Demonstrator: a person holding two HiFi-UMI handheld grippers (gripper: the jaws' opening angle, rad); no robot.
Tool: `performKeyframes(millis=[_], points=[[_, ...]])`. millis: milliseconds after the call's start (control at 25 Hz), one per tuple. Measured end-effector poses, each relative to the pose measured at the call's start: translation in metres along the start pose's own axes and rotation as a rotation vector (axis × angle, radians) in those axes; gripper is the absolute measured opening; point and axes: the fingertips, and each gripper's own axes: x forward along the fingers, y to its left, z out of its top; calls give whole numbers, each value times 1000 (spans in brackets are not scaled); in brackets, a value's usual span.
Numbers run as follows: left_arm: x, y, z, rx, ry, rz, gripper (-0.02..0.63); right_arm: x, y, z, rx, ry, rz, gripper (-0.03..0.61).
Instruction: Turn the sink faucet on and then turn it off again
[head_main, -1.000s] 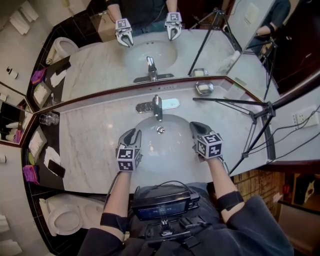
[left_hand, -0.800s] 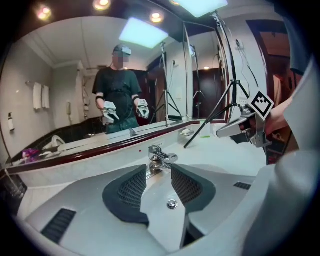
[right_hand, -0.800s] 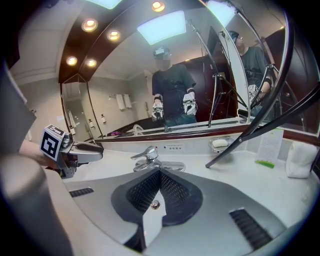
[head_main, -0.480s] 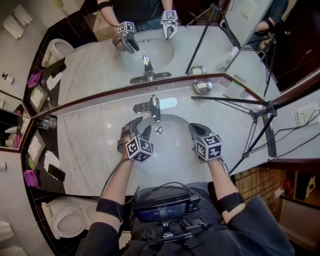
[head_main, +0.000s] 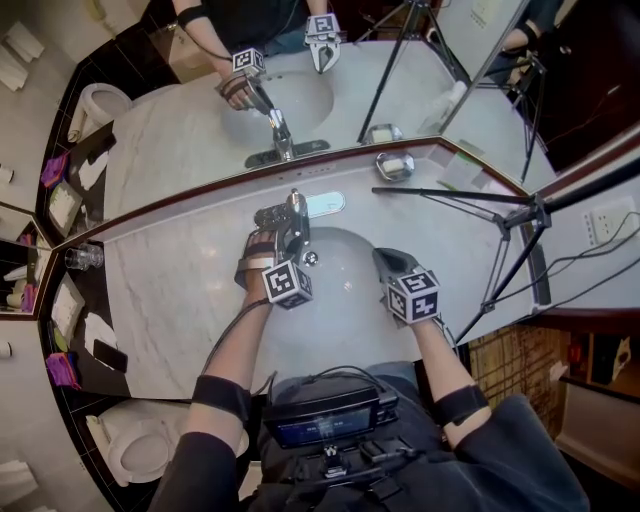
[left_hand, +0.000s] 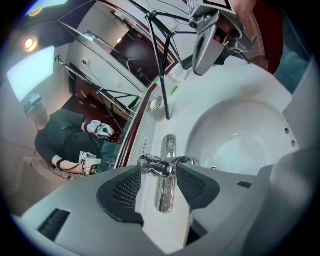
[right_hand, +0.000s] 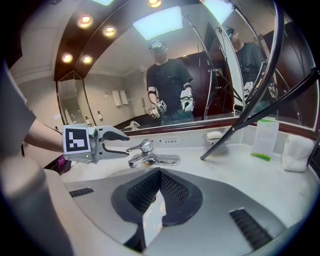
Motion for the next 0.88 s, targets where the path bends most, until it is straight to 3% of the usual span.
performKeyframes(millis=[400,480,880], points=[[23,0,2,1,14,-37,212,3,0,4,-3,2,3,18],[20,4,7,3,1,-32,172,5,1,4,-5,4,6,18],[22,6,6,-52,-5,-81,167,8,8,-3,-10,14,21,18]])
